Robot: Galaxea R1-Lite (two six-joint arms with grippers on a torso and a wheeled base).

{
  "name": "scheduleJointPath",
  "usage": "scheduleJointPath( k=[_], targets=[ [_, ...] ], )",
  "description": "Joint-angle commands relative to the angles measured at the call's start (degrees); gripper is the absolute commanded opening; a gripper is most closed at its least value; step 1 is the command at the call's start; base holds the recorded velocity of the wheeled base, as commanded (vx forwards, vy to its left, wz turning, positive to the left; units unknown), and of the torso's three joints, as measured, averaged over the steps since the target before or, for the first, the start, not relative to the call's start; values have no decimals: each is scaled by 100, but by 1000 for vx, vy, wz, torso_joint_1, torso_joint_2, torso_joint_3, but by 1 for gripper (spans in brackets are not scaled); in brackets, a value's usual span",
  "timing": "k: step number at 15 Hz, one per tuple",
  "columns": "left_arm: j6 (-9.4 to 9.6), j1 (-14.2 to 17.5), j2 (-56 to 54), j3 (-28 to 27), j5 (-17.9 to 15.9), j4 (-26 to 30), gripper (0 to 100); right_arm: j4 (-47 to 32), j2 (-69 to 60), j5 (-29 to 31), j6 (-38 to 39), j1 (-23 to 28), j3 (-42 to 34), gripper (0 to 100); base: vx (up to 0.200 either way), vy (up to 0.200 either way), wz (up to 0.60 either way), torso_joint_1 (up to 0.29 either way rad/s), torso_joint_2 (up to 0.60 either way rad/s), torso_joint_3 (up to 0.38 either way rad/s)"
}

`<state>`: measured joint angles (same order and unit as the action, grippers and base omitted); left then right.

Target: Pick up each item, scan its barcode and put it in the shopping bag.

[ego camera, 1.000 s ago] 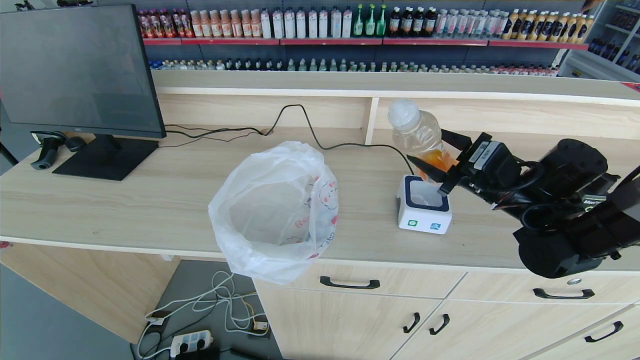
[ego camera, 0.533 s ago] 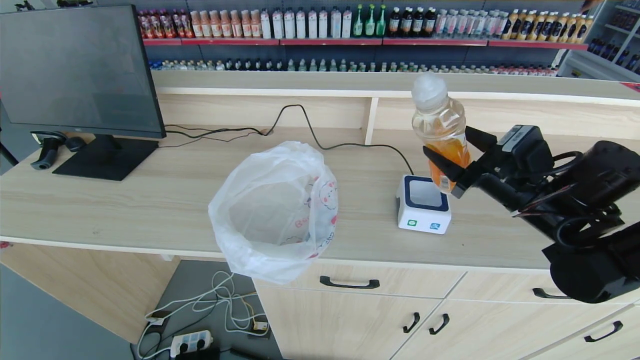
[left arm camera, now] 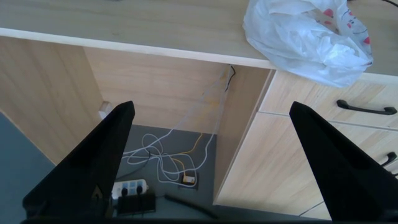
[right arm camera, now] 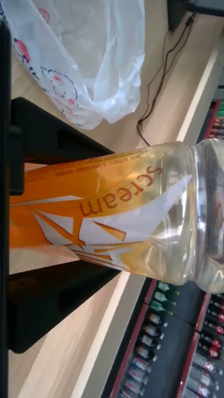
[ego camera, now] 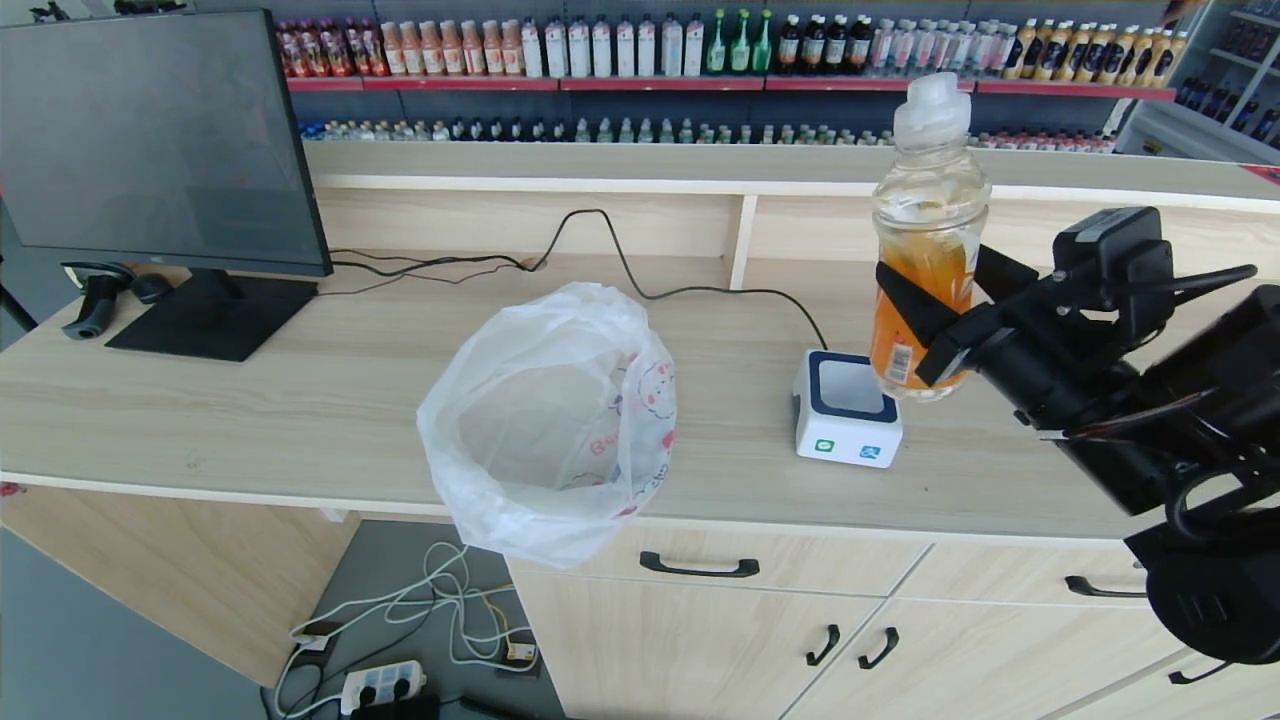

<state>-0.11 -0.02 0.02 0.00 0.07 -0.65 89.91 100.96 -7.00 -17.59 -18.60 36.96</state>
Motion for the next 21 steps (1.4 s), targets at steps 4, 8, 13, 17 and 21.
scheduleJointPath(
  k=[4, 8, 13, 17, 21],
  targets=[
    [2, -6, -2, 0, 1, 3, 100, 9, -209, 445, 608, -117, -93, 0, 0, 0, 0, 0, 0, 0],
    [11, -6, -2, 0, 1, -6, 100, 9, -209, 454, 766, -188, -198, 0, 0, 0, 0, 0, 0, 0],
    [11, -6, -2, 0, 1, 3, 100, 9, -33, 471, 1056, -161, 136, 0, -80, 0, 0, 2, 1, 0],
    [2, -6, -2, 0, 1, -6, 100, 9, -6, 471, 1056, -161, 224, 0, -50, 0, 0, 1, 1, 1],
    [11, -6, -2, 0, 1, -6, 100, 9, -42, 462, 1056, -170, 276, 0, 0, 0, 0, 0, 0, 0]
  ],
)
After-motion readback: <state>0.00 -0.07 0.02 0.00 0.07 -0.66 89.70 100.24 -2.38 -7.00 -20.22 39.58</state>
